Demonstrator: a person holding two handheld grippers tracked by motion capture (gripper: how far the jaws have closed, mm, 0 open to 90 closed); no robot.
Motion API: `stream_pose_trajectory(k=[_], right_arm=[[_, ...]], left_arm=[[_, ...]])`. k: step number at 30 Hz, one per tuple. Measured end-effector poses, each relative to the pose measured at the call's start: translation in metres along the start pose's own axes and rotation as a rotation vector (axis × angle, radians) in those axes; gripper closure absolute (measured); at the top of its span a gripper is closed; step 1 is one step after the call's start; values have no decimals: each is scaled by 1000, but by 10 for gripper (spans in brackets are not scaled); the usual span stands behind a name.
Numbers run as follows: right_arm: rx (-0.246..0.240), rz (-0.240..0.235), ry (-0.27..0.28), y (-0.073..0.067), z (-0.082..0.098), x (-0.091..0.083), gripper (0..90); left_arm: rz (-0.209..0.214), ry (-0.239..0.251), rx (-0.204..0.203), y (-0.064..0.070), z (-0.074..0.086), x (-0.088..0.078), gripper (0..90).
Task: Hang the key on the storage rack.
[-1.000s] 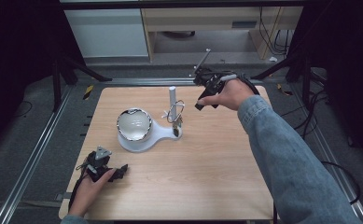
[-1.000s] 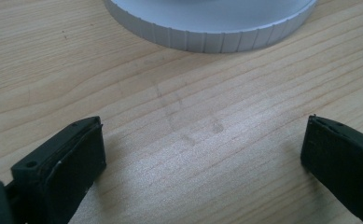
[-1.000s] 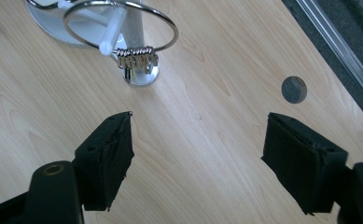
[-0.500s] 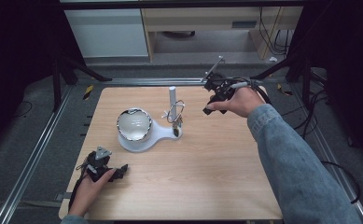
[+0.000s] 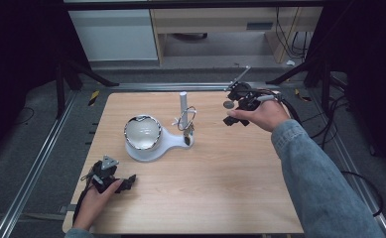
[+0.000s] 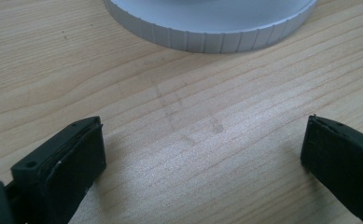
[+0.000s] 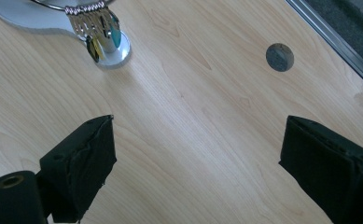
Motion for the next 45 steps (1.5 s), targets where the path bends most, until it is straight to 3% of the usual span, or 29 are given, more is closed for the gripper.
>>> stream_pose_trajectory(k=[5, 19, 29, 41, 45], right_arm=[[44, -30, 5, 8, 11, 4, 116], [121, -20, -39, 39, 55, 16, 127], [152, -13, -57, 48, 80, 21, 125], [221, 15, -58, 61, 130, 46, 113], [233, 15, -57, 64, 138, 50, 113]], left_arm=[[0, 0, -1, 0, 0, 0, 0], [0, 1, -1, 0, 0, 0, 0], [0, 2, -1, 0, 0, 0, 0], [0, 0, -2, 0, 0, 0, 0], [0, 0, -2, 0, 0, 0, 0]])
Point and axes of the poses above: each handheld gripper's, and its own axes: x roughly forward along the jaws, z roughly out of its underside, y roughly to its right, the point moved 7 cm from there along x, roughly forward along the jaws, and after that the axes turned 15 degrees about x, right-handed, at the moved point
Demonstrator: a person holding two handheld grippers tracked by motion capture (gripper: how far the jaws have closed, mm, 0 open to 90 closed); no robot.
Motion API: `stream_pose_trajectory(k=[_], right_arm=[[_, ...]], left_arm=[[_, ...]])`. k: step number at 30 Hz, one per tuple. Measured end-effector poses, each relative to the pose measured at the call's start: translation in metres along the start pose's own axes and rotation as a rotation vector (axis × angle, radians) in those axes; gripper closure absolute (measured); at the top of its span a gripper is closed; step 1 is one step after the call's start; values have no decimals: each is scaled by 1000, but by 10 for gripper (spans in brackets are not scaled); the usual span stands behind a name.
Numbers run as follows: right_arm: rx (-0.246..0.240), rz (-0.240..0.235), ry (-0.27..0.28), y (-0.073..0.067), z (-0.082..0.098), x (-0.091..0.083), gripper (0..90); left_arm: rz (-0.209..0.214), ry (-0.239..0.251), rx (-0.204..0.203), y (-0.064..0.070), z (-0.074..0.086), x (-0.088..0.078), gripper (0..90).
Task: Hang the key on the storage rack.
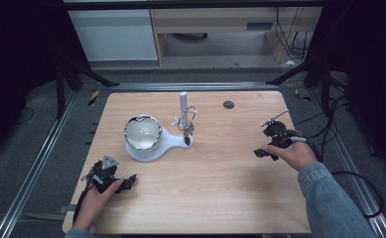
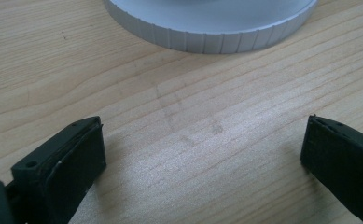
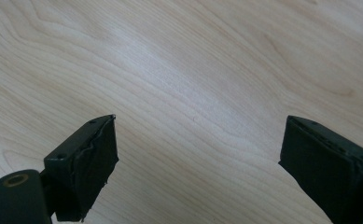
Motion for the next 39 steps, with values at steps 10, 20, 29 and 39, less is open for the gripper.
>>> stream_pose_trajectory(k=[10, 20, 29, 39], right_arm=[[28, -8, -18, 7, 25, 19, 121], [105, 14, 27, 25, 32, 42, 119], [151, 25, 66, 32, 32, 57, 112], [164, 22, 85, 26, 30, 68, 111]], left_arm=[[0, 0, 0, 0, 0, 0, 0], [0, 0, 0, 0, 0, 0, 0], [0, 0, 0, 0, 0, 0, 0], [0, 0, 0, 0, 0, 0, 0]])
Point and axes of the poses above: each handheld gripper's, and its own axes: x roughly forward along the jaws, z roughly out of its underside, y roughly to its right, the point moved 7 cm from there along x, roughly forward along the jaws, and after that the axes turned 15 degrees about x, right-handed, at the moved point
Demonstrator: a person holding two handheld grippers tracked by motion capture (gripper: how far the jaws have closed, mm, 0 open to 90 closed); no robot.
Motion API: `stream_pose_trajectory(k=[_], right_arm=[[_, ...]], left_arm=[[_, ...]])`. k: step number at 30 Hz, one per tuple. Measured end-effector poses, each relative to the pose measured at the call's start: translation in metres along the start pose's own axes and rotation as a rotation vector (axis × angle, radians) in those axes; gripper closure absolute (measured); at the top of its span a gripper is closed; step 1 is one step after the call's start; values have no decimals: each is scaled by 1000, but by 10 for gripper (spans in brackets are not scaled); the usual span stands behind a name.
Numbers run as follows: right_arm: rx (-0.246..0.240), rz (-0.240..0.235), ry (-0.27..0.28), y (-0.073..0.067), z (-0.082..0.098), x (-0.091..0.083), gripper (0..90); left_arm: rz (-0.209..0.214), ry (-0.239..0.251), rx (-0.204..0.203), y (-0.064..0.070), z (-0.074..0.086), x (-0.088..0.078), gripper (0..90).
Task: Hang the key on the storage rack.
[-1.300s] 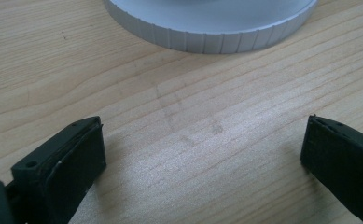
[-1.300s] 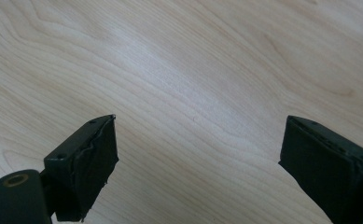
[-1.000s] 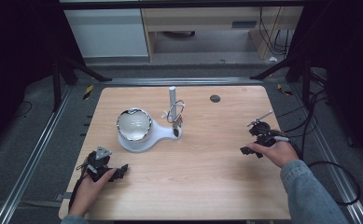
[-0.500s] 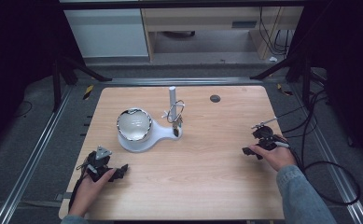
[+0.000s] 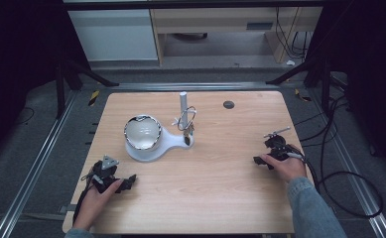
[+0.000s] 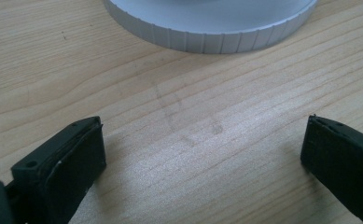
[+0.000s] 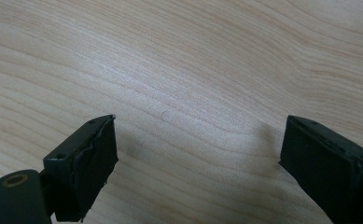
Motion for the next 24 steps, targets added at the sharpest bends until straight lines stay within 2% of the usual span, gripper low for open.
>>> stream_pose_trajectory(k=[6, 13, 19, 20, 21, 22, 24], right_arm=[[6, 4, 16, -3, 1, 7, 102], [13, 6, 59, -7, 1, 11, 60], [21, -12, 178, -6, 5, 14, 11], [28, -22, 233, -6, 6, 16, 3], [28, -22, 233, -6, 6, 16, 3], [38, -27, 270, -7, 7, 16, 4], [59, -12, 288, -7, 9, 16, 4]], left_arm=[[0, 0, 0, 0, 0, 0, 0], [0, 0, 0, 0, 0, 0, 0], [1, 0, 1, 0, 0, 0, 0], [1, 0, 1, 0, 0, 0, 0], [1, 0, 1, 0, 0, 0, 0], [1, 0, 1, 0, 0, 0, 0], [0, 0, 1, 0, 0, 0, 0]])
Point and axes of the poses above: each handheld gripper's, and its own axes: x roughly forward along the jaws, z roughly out of its underside, y roughly to its right, the point moved 7 cm from there along x, roughly forward along the jaws, and after that the axes turned 15 degrees about x, right-handed, at the moved point
